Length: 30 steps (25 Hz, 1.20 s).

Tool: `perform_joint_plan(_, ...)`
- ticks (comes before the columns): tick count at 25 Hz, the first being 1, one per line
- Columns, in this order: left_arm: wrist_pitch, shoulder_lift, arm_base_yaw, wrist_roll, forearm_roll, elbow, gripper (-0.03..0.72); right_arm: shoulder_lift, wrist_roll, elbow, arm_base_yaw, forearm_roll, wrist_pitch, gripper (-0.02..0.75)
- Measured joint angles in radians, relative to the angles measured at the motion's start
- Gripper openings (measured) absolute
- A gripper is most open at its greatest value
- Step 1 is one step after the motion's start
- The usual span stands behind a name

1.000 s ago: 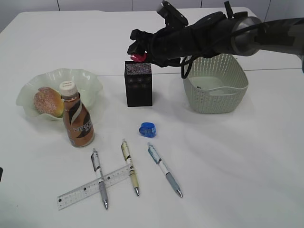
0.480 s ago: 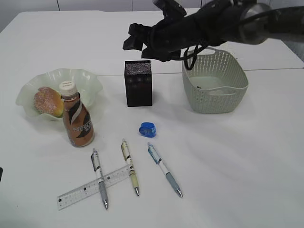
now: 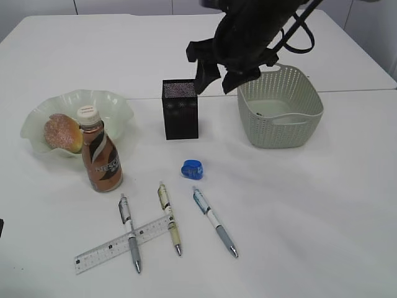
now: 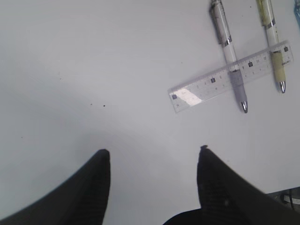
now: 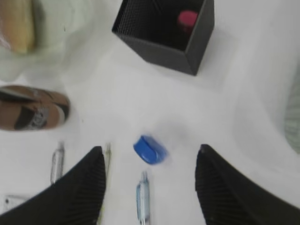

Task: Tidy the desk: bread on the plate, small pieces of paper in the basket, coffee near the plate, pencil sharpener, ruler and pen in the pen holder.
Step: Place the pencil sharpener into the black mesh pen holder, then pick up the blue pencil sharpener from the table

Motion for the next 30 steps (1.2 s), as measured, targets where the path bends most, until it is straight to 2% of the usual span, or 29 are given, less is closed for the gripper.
perform_joint_plan(4, 0.000, 0.000, 0.000, 0.000, 0.003, 0.000, 0.434, -0.006, -0.004, -0.001, 0.041, -0.089, 0.144, 0.446)
perform_joint_plan(7, 0.000, 0.000, 0.000, 0.000, 0.003, 0.000, 0.434, -0.002, -0.073, -0.001, 0.066, -0.118, 0.188, 0.445)
perform_joint_plan(11, 0.000, 0.000, 0.000, 0.000, 0.006, 0.000, 0.434, 0.003, -0.271, -0.001, 0.077, -0.114, 0.191, 0.444)
perform_joint_plan(17, 0.000, 0.000, 0.000, 0.002, 0.006, 0.000, 0.433, 0.030, -0.675, -0.001, 0.080, -0.068, 0.139, 0.443)
perform_joint_plan(30, 0.000, 0.000, 0.000, 0.005, 0.008, 0.000, 0.433, 0.141, -0.881, -0.002, 0.080, -0.018, 0.077, 0.442)
